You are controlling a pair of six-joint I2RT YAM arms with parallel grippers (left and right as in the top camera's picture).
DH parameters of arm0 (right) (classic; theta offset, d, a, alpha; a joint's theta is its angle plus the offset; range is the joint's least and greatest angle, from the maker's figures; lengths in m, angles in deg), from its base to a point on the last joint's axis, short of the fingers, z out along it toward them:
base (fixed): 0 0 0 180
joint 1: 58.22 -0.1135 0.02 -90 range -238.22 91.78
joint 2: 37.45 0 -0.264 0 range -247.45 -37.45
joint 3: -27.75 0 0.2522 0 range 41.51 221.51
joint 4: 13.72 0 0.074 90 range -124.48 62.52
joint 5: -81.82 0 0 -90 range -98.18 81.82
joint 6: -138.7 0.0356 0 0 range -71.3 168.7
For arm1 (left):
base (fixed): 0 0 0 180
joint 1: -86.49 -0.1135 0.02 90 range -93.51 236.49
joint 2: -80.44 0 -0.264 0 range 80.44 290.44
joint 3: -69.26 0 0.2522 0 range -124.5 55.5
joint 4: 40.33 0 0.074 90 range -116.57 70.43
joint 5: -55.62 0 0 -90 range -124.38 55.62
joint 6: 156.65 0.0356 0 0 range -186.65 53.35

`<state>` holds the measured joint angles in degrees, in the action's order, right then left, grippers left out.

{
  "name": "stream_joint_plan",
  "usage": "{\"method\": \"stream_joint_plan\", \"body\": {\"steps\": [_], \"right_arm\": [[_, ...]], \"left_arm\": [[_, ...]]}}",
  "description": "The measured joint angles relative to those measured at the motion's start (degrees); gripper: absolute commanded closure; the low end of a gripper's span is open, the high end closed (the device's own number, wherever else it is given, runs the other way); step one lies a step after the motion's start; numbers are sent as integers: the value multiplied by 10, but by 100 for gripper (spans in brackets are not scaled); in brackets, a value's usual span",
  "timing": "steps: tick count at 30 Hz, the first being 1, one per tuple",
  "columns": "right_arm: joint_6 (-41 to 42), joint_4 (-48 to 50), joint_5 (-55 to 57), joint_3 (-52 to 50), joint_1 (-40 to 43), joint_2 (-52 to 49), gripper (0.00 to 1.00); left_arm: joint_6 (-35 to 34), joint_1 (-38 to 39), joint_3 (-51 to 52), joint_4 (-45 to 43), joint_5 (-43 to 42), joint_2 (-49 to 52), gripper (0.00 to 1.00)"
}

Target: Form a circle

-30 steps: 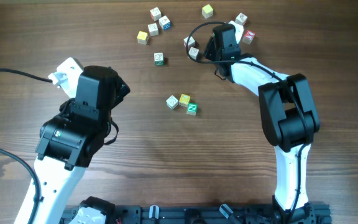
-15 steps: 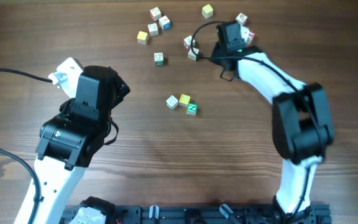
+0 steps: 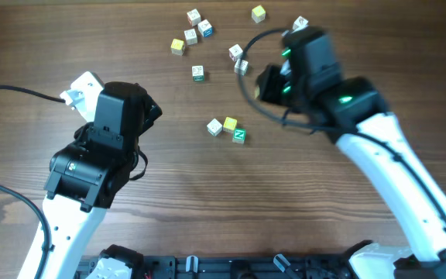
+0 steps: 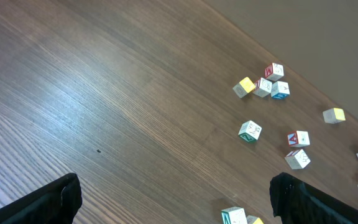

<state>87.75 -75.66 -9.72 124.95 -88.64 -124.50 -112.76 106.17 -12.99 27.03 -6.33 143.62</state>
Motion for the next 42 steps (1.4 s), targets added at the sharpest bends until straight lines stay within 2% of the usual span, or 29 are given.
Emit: {"method": "stream_joint_plan", "body": {"steps": [5, 9, 13, 17, 19, 22, 33, 38, 42], "right_arm": [[49, 67, -4, -86, -94, -65, 85], [70, 115, 1, -98, -159, -122, 87], [96, 136, 5, -99, -182, -191, 88], [109, 138, 13, -102, -195, -231, 73], [111, 144, 35, -102, -195, -231, 71], [113, 158, 54, -103, -195, -231, 62], [117, 174, 106, -103, -195, -235, 60], [117, 174, 108, -103, -195, -235, 53], [114, 127, 106, -96, -195, -235, 38]], "left_arm": [[0, 0, 0, 0, 0, 0, 0], [0, 0, 0, 0, 0, 0, 0], [0, 0, 0, 0, 0, 0, 0], [0, 0, 0, 0, 0, 0, 0], [0, 0, 0, 0, 0, 0, 0], [0, 0, 0, 0, 0, 0, 0], [0, 0, 0, 0, 0, 0, 0], [0, 0, 0, 0, 0, 0, 0], [0, 0, 0, 0, 0, 0, 0]]}}
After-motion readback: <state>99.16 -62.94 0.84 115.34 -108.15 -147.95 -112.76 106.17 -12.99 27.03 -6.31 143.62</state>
